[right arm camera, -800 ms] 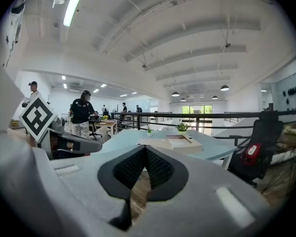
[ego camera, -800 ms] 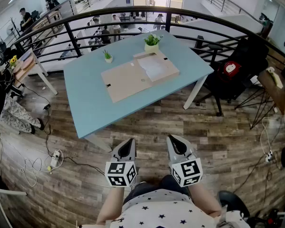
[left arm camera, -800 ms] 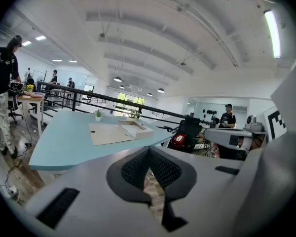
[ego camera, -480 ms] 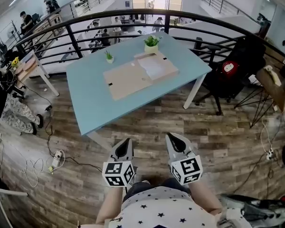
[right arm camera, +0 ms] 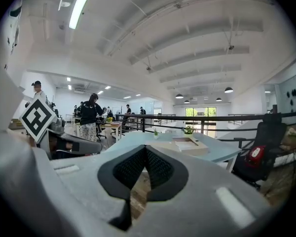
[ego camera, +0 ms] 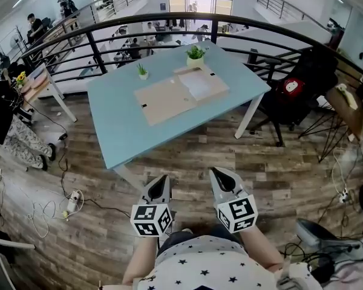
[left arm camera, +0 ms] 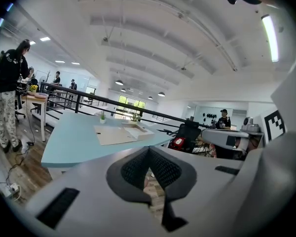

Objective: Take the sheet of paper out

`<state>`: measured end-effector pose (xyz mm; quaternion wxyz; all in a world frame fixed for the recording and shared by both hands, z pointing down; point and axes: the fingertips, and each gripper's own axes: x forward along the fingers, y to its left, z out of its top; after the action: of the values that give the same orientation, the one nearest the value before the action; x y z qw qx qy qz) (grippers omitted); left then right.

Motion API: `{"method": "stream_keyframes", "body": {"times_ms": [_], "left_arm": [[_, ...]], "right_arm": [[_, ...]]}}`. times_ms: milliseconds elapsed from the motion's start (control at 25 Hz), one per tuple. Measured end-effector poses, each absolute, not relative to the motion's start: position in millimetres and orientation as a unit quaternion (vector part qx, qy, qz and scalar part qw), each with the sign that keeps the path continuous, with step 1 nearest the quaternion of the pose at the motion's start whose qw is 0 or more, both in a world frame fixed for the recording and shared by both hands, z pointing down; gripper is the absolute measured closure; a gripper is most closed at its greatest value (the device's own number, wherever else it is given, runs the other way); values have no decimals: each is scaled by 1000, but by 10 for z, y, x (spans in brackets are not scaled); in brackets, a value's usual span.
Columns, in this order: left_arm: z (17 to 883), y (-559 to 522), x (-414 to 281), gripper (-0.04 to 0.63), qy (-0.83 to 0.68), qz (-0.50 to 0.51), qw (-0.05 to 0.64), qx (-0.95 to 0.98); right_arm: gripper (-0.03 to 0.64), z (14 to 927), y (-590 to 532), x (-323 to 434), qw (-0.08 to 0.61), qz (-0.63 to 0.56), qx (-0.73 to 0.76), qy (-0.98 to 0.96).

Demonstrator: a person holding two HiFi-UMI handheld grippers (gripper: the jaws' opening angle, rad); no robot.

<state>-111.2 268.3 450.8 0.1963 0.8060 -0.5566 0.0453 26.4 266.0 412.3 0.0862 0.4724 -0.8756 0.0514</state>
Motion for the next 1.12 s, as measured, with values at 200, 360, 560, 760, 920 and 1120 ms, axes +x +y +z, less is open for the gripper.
{"method": "stream_keyframes", "body": {"times_ms": [200,360,560,760,920,1120], "left_arm": [[4478,2689,-1165,594,-556,42,196,807],[4477,2704,-1153,594,-554,44,197,808],[4514,2697,-1159,594,-551,47,198,809],[4546,2566,-1148,594,-553,48,200,807],[4547,2392,-1162,594,-556,46,201,805],[4550,2077,-1111,594,-556,48,196,806]], "right_arm": [[612,4104,2676,172,81,61,464,-880],[612,4080,2669,169,73,63,469,-878],[612,4124,2652,143,72,69,471,-877],[612,4176,2497,184,71,73,475,-874],[612,4197,2301,172,71,74,471,-876],[612,4203,1951,208,67,71,470,-877]]}}
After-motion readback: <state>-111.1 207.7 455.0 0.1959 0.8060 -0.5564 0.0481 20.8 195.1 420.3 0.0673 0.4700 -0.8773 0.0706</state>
